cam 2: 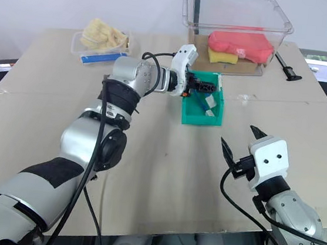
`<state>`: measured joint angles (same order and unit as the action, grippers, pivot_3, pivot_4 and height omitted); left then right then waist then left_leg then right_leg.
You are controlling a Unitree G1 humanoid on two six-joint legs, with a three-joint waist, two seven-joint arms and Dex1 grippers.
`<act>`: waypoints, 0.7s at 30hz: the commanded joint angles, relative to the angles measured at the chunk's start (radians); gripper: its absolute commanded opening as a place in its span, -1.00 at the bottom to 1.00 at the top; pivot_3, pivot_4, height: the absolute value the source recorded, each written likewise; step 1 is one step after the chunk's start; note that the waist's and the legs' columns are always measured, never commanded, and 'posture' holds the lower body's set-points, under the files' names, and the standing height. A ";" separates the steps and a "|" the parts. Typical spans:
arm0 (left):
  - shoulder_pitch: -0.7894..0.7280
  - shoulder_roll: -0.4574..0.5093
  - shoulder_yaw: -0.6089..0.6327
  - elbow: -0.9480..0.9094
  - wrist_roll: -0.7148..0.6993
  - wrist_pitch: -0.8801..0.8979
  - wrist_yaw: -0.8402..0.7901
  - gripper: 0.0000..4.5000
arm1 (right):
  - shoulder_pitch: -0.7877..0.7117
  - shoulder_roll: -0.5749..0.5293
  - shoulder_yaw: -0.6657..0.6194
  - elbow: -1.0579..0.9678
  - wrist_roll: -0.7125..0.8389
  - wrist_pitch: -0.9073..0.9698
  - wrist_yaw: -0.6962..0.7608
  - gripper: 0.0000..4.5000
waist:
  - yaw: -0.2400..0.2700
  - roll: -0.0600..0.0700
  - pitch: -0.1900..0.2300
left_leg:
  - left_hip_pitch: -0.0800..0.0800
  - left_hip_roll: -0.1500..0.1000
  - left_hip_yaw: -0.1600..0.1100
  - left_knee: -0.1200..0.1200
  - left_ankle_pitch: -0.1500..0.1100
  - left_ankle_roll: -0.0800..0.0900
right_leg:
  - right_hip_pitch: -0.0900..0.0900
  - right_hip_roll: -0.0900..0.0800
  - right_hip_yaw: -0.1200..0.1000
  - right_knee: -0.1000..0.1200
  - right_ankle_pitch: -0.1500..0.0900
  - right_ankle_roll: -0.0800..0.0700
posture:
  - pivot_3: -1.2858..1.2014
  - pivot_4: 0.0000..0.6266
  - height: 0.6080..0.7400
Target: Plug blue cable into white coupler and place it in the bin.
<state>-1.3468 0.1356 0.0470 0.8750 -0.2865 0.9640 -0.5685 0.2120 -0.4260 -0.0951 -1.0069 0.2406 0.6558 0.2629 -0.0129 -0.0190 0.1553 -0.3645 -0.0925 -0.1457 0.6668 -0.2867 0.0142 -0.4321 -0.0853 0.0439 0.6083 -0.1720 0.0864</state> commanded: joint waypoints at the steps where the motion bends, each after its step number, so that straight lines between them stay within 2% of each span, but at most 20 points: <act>1: -0.009 0.047 0.029 -0.115 -0.055 0.110 -0.050 0.96 | 0.012 -0.009 -0.022 -0.040 0.011 -0.027 0.005 0.69 | -0.001 0.000 0.000 | 0.000 0.000 0.000 0.000 0.000 0.000 | 0.000 0.000 0.000 0.000 -0.001 0.001 | 0.03 -0.52 1.00; 2: 0.013 0.060 0.034 -0.170 -0.072 0.132 -0.060 0.96 | 0.016 -0.011 -0.029 -0.040 0.016 -0.027 0.014 0.69 | -0.001 0.000 0.000 | 0.000 0.000 0.000 0.000 0.000 0.000 | 0.000 0.000 0.000 0.001 -0.001 0.002 | 0.03 -0.52 1.00; 5: 0.209 0.134 0.024 -0.551 -0.138 0.098 -0.135 0.96 | 0.013 -0.021 -0.067 -0.008 0.055 -0.044 0.063 0.69 | -0.008 0.001 0.000 | 0.001 0.005 -0.001 0.000 0.000 0.000 | 0.000 0.001 0.000 0.002 -0.001 0.001 | 0.03 -0.52 1.00; 7: 0.323 0.156 -0.007 -0.722 -0.118 0.010 -0.132 0.96 | 0.014 -0.032 -0.099 0.016 0.079 -0.059 0.094 0.69 | -0.010 0.001 0.000 | 0.003 0.006 0.001 -0.001 0.000 0.000 | 0.000 0.001 0.003 0.002 0.000 -0.001 | 0.03 -0.52 1.00; 11: 0.667 0.242 0.033 -1.042 -0.189 -0.187 -0.283 0.96 | 0.006 -0.067 -0.177 0.111 0.153 -0.110 0.193 0.69 | -0.003 0.002 0.000 | 0.004 0.007 0.002 -0.001 0.000 0.000 | 0.000 0.001 0.005 0.001 0.001 -0.001 | 0.03 -0.52 1.00; 16: 1.020 0.331 0.076 -1.243 -0.222 -0.304 -0.346 0.96 | 0.076 -0.152 -0.278 0.262 0.165 -0.253 0.367 0.69 | 0.011 0.002 0.000 | 0.003 0.007 0.002 -0.001 0.000 0.000 | 0.001 0.001 0.004 0.000 0.000 -0.001 | 0.03 -0.52 1.00; 21: 1.260 0.407 0.168 -1.339 -0.243 -0.366 -0.353 0.96 | 0.191 -0.213 -0.381 0.376 0.178 -0.380 0.520 0.69 | 0.024 0.001 0.000 | 0.004 0.007 0.005 0.000 -0.003 0.005 | 0.004 0.001 0.001 -0.001 0.000 -0.001 | 0.03 -0.52 1.00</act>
<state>-0.1255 0.5139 0.1600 -0.4008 -0.5118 0.6421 -0.9044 0.3806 -0.6239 -0.4116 -0.6407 0.4016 0.3319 0.7318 0.0109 -0.0175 0.1556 -0.3603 -0.0846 -0.1405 0.6666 -0.2896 0.0189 -0.4282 -0.0834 0.0453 0.6078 -0.1731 0.0872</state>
